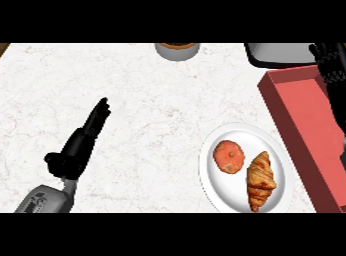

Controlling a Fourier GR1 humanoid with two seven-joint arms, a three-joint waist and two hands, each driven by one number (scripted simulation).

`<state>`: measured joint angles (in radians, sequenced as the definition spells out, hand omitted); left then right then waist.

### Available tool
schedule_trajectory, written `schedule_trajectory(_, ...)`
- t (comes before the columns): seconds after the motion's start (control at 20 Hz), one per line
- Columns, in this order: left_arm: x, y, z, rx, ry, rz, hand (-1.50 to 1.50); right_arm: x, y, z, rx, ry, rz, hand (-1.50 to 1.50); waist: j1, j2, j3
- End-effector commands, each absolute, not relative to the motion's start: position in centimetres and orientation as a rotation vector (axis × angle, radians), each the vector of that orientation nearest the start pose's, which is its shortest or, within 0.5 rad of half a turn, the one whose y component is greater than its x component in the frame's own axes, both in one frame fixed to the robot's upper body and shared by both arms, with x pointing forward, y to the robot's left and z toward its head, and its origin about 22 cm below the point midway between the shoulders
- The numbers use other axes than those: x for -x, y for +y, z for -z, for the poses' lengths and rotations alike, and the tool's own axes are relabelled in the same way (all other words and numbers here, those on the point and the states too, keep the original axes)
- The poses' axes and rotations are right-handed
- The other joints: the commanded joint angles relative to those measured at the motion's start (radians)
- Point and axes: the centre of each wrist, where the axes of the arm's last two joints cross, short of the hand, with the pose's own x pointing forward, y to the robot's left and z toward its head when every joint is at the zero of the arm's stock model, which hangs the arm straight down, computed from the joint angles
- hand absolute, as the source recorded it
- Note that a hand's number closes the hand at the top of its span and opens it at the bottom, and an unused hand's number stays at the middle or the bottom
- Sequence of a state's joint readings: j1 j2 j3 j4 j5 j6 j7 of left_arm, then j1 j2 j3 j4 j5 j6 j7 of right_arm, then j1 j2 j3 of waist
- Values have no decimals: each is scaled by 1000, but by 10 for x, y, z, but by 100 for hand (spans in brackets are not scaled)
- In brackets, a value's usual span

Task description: Pick the squash from the plate and place it in the cardboard box

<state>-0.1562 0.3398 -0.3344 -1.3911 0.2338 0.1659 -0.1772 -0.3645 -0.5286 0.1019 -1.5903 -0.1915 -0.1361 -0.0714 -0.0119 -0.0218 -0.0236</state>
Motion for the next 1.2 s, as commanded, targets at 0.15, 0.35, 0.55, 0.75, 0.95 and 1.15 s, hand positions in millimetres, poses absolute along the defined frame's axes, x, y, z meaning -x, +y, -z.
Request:
schedule_trajectory(0.15,-263,293,-26,-71,-1571,77,0,-291,-285,-107,35,-1800,-215,-150,21,15,25)
schedule_trajectory(0.35,-255,308,-18,-82,-1457,-46,0,-280,-323,-96,497,-1870,13,-150,-7,12,26)
schedule_trajectory(0.55,-257,324,-43,-70,-1454,-54,0,-237,-280,-63,346,-2103,-51,-150,0,16,25)
schedule_trajectory(0.75,-237,322,-52,-69,-1442,-54,0,-213,-284,-81,350,-2143,-287,-150,10,17,24)
schedule_trajectory(0.95,-239,320,-41,-75,-1448,-56,0,-199,-290,-109,455,-1834,-668,-150,-6,12,18)
schedule_trajectory(1.15,-241,318,-44,-52,-1434,-44,0,-203,-290,-124,655,-1600,-894,-150,14,18,16)
